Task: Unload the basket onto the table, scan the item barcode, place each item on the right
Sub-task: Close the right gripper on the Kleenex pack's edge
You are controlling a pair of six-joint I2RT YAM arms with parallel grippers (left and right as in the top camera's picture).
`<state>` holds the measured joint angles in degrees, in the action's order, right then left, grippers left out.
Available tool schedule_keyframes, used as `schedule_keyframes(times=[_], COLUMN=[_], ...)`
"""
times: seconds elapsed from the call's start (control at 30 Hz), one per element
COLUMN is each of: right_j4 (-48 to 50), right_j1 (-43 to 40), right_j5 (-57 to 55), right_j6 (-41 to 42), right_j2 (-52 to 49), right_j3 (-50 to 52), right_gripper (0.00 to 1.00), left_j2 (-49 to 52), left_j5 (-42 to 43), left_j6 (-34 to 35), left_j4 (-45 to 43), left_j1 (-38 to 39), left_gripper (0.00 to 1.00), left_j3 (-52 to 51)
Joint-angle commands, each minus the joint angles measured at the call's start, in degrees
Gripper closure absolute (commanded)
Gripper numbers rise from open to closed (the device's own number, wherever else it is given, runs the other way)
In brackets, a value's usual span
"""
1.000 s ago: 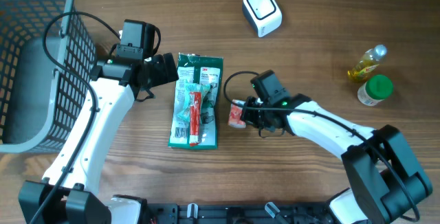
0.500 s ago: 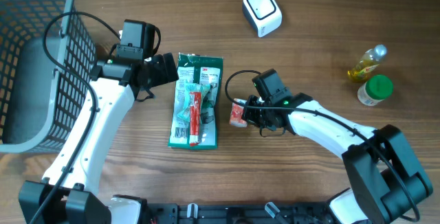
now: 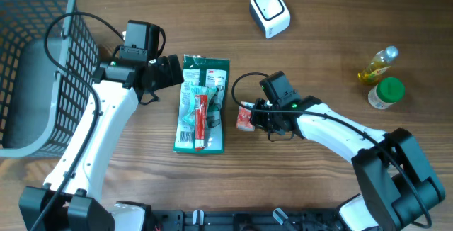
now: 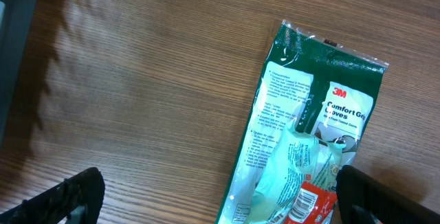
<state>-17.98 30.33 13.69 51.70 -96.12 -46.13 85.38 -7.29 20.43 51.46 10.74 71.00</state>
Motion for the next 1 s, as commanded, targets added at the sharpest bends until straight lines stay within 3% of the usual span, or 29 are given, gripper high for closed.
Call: schedule_keyframes(times=[0.0,0.77,0.9,0.97], right_j4=[-0.7,-1.2,-0.9,-1.4], right_j1=[-0.1,-0.1,-0.3,-0.5], right_j5=[-3.2,-3.1,4.5,7.5], right_j6=[-0.7,-0.7,-4.4,-6.8], right_j2=[-1.9,-1.9,-1.7,-0.6], right_j3=[0.9,0.9,0.4,-1.0], right_gripper=[0.84,0.84,0.84,0.79], left_j2=[-0.5,-0.5,-0.5,-0.5], left_j5=[-0.5,-0.5,-0.5,-0.5], left_j6=[-0.7,-0.7,-0.7,-0.7], left_j4=[0.0,0.1,0.0,0.1], left_j1=[-0.3,-0.3,-0.3,-0.3], left_gripper=[0.00,0.00,0.00,0.00], left_j3=[0.9,0.9,0.9,0.9])
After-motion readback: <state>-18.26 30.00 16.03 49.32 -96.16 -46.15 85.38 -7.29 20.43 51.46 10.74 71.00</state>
